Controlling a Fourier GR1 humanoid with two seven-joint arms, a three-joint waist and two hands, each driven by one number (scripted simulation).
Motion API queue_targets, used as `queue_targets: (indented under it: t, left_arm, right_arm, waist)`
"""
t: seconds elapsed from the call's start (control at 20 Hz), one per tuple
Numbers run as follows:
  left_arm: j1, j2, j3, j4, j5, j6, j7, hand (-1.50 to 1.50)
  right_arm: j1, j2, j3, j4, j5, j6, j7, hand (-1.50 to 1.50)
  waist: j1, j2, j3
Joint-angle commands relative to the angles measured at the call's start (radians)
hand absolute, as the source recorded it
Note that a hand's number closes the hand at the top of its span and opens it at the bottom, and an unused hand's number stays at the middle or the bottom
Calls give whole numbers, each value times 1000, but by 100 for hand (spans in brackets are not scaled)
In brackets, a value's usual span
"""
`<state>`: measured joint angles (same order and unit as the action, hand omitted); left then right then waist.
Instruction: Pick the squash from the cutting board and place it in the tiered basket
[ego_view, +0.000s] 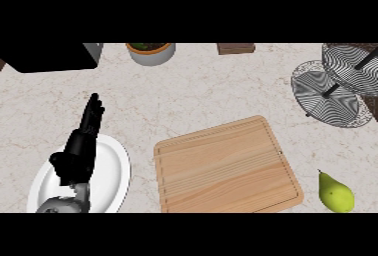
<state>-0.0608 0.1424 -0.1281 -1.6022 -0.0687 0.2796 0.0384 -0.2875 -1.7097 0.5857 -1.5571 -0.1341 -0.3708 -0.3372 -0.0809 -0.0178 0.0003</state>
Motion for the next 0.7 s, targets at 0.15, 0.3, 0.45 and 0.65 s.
queue_targets:
  t: [0.15, 0.3, 0.45, 0.65]
  left_arm:
    - [-24, -3, 8, 3, 7, -14, -2, 0]
    - [-10, -16, -11, 29, 3, -24, -40, 0]
    - [-67, -34, -26, 22, -22, -11, 26, 0]
    - [-99, -16, -8, 14, -7, -47, 51, 0]
  right_arm:
    - [8, -94, -150, 176, -337, 219, -218, 150]
    - [11, -92, -172, 196, -454, 369, -209, 150]
    - [31, -89, -201, 198, -428, 390, -183, 150]
    - [-7, -81, -292, 222, -417, 457, -100, 150]
  waist:
    - [31, 6, 0]
    - [41, 10, -1]
    - [59, 13, -1]
    - [82, 18, -1]
